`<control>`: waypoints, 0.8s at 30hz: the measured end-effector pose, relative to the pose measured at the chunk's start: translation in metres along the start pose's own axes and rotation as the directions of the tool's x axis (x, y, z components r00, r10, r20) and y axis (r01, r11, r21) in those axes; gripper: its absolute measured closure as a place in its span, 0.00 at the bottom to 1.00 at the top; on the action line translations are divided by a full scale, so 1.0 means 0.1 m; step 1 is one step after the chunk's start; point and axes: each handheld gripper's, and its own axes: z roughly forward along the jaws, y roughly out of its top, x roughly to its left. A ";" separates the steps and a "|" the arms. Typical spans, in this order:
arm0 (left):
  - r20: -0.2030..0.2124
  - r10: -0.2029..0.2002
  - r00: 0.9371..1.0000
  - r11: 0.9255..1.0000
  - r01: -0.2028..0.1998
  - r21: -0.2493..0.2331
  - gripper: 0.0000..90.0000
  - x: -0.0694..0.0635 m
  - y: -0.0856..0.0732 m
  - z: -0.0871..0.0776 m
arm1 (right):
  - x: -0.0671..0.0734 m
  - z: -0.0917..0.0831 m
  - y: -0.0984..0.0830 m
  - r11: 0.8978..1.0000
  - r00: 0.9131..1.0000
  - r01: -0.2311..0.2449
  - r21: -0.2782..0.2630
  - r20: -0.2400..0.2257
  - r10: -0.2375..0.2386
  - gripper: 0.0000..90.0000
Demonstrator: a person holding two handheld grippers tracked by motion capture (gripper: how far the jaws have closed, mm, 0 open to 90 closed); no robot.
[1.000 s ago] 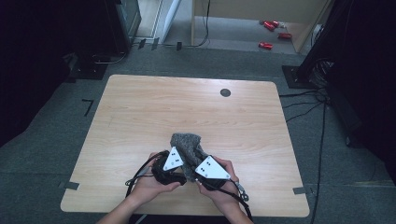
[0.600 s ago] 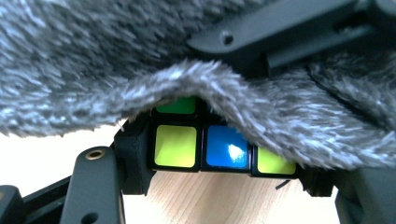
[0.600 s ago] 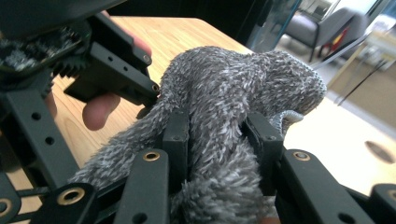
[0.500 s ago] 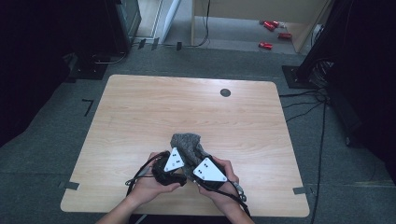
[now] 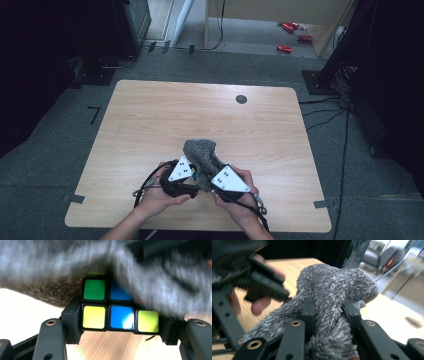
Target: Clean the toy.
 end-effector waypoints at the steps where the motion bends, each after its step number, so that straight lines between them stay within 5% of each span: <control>1: 0.002 0.002 1.000 1.000 -0.002 -0.012 0.39 0.00 -0.01 0.00 | -0.06 -0.02 -0.01 0.998 0.998 -0.058 -0.006 -0.014 0.058 0.79; 4: 0.045 -0.010 0.999 0.995 0.015 -0.103 0.39 0.05 -0.03 -0.08 | -0.21 -0.07 -0.04 0.994 0.993 -0.113 -0.001 0.030 0.113 0.82; 6: 0.078 -0.015 0.997 0.981 0.029 -0.190 0.39 0.09 -0.04 -0.15 | -0.27 -0.08 -0.09 0.987 0.987 -0.159 -0.002 0.001 0.159 0.82; 10: 0.069 0.003 0.998 0.972 0.013 -0.235 0.39 0.11 -0.08 -0.20 | -0.31 -0.06 -0.16 0.981 0.980 -0.195 -0.010 -0.037 0.195 0.82; 14: 0.080 0.008 0.997 0.971 0.012 -0.238 0.39 0.11 -0.08 -0.19 | -0.33 -0.06 -0.17 0.977 0.976 -0.214 0.003 -0.026 0.214 0.82; 18: 0.043 0.036 0.998 0.981 -0.027 -0.194 0.39 0.04 -0.09 -0.12 | -0.22 -0.13 -0.05 0.981 0.981 -0.186 -0.053 -0.067 0.182 0.82; 20: 0.047 0.030 0.998 0.977 -0.020 -0.210 0.39 0.03 -0.09 -0.14 | -0.17 -0.15 0.00 0.987 0.988 -0.152 -0.056 -0.049 0.149 0.82; 24: 0.062 0.003 0.998 0.966 0.013 -0.258 0.39 0.09 -0.09 -0.22 | -0.24 -0.12 -0.05 0.982 0.983 -0.182 -0.045 -0.036 0.181 0.82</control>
